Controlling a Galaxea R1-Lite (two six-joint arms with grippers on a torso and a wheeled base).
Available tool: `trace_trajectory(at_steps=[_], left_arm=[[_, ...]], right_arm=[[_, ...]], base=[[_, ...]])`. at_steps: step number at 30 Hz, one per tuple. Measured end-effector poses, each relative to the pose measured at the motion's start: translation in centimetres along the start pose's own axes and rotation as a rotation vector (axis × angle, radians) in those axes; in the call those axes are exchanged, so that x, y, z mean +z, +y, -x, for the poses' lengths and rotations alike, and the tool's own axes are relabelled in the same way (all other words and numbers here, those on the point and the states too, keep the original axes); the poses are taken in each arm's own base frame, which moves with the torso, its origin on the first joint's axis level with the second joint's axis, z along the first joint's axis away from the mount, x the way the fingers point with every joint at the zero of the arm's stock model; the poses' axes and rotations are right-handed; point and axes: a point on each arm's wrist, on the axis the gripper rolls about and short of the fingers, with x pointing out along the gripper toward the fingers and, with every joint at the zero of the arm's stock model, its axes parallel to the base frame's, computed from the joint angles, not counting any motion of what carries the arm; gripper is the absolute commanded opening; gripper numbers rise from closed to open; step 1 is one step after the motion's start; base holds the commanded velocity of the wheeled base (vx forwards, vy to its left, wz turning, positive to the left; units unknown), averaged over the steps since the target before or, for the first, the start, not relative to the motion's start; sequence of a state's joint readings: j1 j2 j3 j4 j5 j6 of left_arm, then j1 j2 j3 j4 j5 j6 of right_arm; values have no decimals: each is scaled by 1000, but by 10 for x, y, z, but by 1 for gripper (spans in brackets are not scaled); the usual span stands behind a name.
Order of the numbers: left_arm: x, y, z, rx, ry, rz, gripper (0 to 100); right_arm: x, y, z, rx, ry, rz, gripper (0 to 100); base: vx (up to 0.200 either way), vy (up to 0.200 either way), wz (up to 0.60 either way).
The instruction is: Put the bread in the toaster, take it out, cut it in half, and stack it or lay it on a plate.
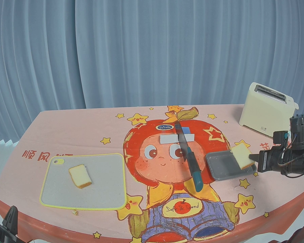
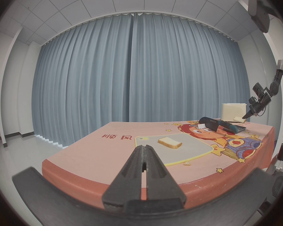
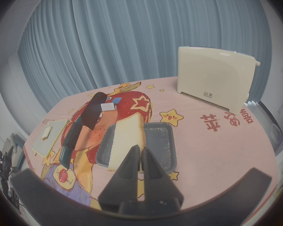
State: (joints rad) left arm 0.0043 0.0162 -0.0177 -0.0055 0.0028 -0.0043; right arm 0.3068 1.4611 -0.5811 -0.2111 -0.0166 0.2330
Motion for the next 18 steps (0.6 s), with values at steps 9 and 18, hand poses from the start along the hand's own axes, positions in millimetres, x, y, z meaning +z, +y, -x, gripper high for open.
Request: trace_trajectory(at_steps=[9, 18], left_arm=[[0, 0, 0, 0, 0, 0, 0], [0, 0, 0, 0, 0, 0, 0]], right_arm=[[-3, 5, -16, 12, -9, 16, 0], [-10, 5, -32, 7, -10, 17, 0]], base=[[0, 0, 0], [0, 0, 0]])
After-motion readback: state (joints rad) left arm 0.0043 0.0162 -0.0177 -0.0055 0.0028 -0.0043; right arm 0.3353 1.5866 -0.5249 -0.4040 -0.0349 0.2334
